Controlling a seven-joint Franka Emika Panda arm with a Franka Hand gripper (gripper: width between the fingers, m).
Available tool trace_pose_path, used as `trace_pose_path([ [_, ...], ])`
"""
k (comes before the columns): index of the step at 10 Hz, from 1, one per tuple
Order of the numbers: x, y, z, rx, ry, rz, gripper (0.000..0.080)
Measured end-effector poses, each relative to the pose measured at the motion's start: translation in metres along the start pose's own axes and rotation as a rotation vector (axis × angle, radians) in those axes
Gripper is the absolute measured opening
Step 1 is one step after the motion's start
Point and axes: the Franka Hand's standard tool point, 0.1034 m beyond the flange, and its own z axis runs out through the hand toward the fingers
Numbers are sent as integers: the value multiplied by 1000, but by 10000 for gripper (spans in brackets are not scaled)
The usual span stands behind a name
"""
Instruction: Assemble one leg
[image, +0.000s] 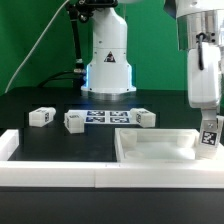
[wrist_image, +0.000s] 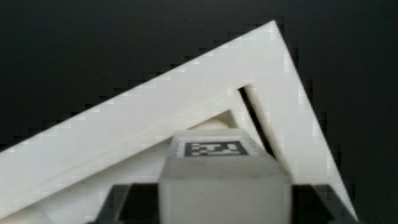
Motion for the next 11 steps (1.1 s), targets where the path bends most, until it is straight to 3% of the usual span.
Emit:
trace_pose_path([
  [3, -2, 1, 1, -3, -17, 19, 304],
  [4, -2, 1, 1, -3, -16, -4, 483],
  [5, -2, 1, 1, -3, -16, -85, 593],
  [7, 0, 4, 1, -32, -15, -271, 641],
  [10, -1, 6, 1, -110, -19, -630, 648],
  [11, 2, 0, 1, -112, -16, -807, 648],
])
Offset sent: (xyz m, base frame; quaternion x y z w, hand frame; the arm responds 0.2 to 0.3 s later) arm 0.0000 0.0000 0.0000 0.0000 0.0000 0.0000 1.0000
